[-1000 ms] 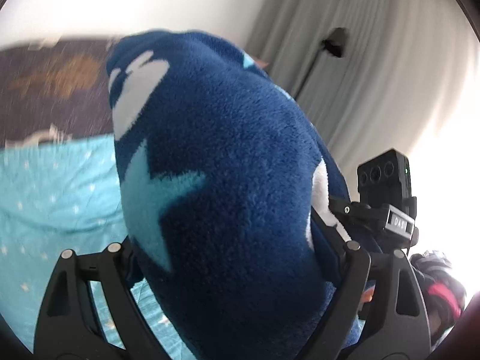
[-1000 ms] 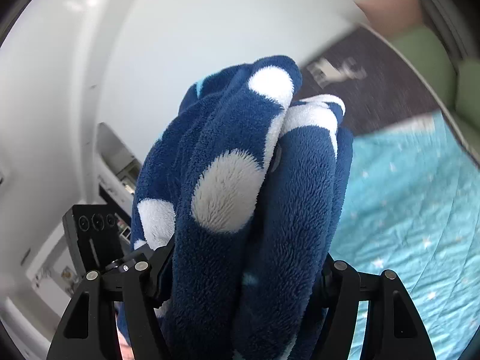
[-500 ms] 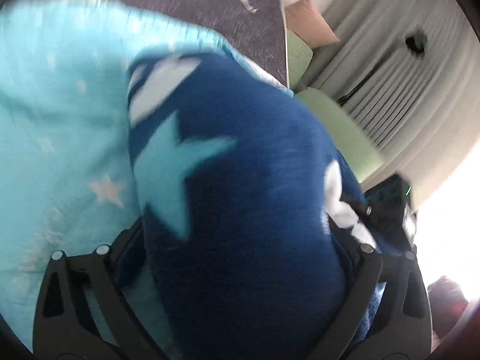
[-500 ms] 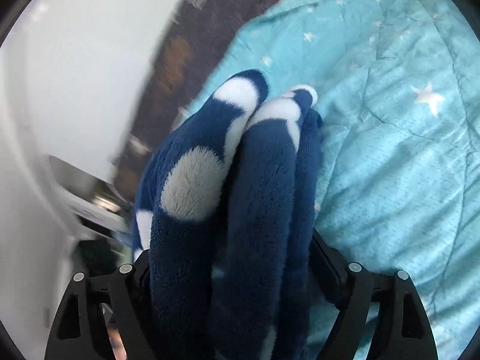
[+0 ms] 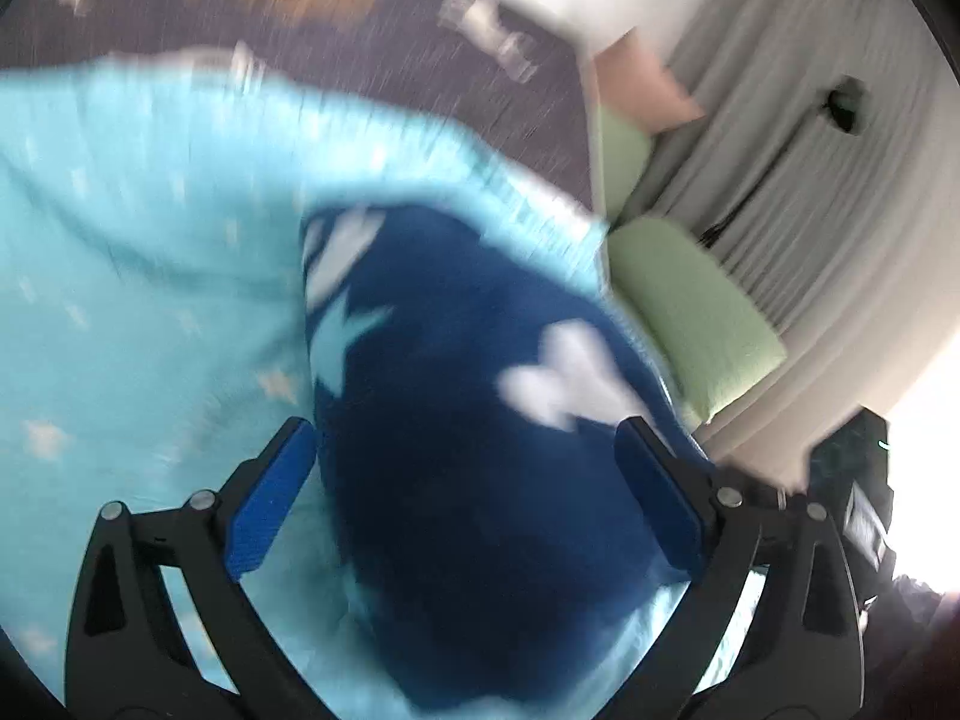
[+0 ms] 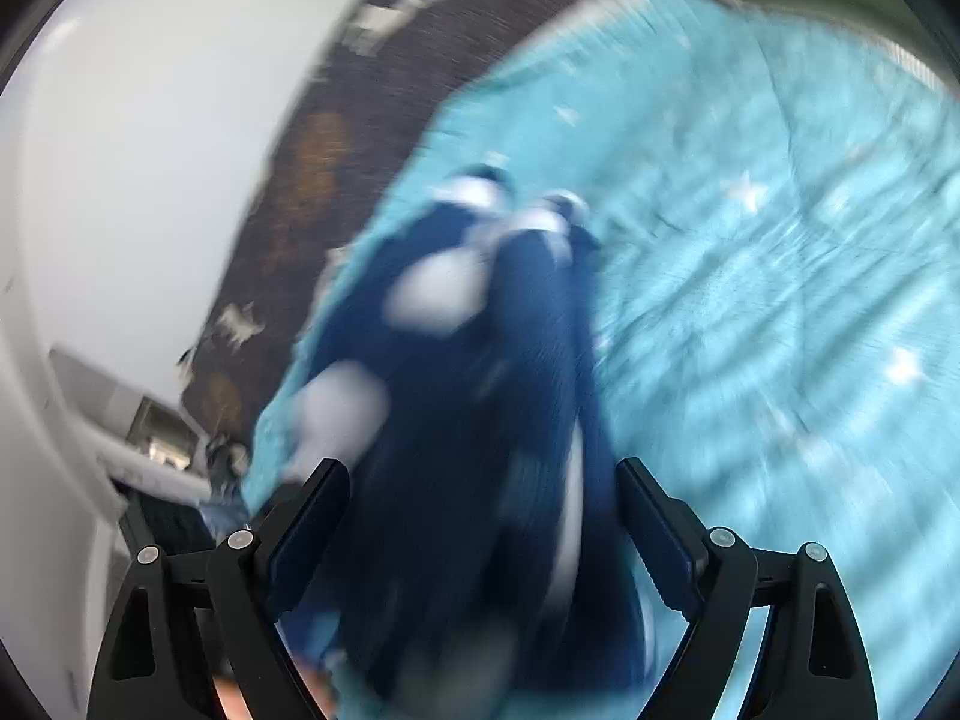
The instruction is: Fold small clothes
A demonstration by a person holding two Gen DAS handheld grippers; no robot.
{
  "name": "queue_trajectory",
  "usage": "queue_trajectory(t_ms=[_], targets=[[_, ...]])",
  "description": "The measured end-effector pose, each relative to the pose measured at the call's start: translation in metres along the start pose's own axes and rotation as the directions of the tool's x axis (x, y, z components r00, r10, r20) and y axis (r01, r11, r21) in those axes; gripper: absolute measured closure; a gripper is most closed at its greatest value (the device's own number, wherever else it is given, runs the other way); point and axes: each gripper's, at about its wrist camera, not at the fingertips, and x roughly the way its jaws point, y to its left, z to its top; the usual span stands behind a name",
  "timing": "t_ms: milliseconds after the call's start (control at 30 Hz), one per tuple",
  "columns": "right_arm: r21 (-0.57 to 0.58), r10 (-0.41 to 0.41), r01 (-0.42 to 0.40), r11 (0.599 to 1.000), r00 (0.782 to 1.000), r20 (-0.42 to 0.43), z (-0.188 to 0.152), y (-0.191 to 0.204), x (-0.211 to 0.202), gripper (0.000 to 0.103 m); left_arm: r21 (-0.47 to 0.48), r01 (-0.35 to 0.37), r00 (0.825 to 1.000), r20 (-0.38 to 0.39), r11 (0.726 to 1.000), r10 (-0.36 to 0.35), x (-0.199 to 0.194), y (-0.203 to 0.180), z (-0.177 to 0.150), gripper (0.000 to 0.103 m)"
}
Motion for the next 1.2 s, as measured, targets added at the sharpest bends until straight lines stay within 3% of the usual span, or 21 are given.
queue_trajectory(t_ms=[67,133,233,367,500,600,933,1100,1200], targets=[[-0.155,-0.107,0.117,0.981,0.991,0.077,-0.027,0.027,-0.041,0.012,0.106,-0.088,0.994,0.076,0.99,0.081,-0.043,-0.026,-0.006,0.003],[-0.283,-0.241,0.284,0.916,0.954,0.175,-0.065,0.055,-0.082,0.012,0.189,-0.199,0.977,0.117,0.962,0.18,-0.075,-0.05,-0.022,0.003],[-0.332,-0.349,0.411,0.849,0.908,0.232,-0.122,0.08,-0.125,0.012,0.285,-0.263,0.964,0.125,0.922,0.236,-0.12,-0.083,-0.061,0.003],[-0.381,-0.321,0.429,0.819,0.893,0.315,-0.19,0.116,-0.177,0.01,0.3,-0.278,0.96,0.116,0.913,0.254,-0.18,-0.112,-0.107,0.003],[-0.381,-0.334,0.482,0.789,0.857,0.392,-0.226,0.134,-0.208,0.009,0.252,-0.288,0.956,0.13,0.924,0.263,-0.228,-0.129,-0.132,0.003],[-0.381,-0.33,0.484,0.788,0.854,0.403,-0.241,0.143,-0.225,0.009,0.232,-0.259,0.963,0.141,0.938,0.232,-0.26,-0.138,-0.149,0.003],[-0.361,-0.336,0.497,0.789,0.841,0.424,-0.276,0.163,-0.269,0.009,0.245,-0.279,0.953,0.193,0.929,0.235,-0.305,-0.157,-0.184,0.003],[-0.364,-0.367,0.552,0.75,0.806,0.464,-0.292,0.174,-0.28,0.009,0.257,-0.26,0.956,0.204,0.931,0.211,-0.316,-0.16,-0.196,0.003],[-0.365,-0.37,0.561,0.743,0.799,0.474,-0.299,0.179,-0.285,0.009,0.247,-0.242,0.961,0.196,0.938,0.196,-0.319,-0.158,-0.201,0.003]])
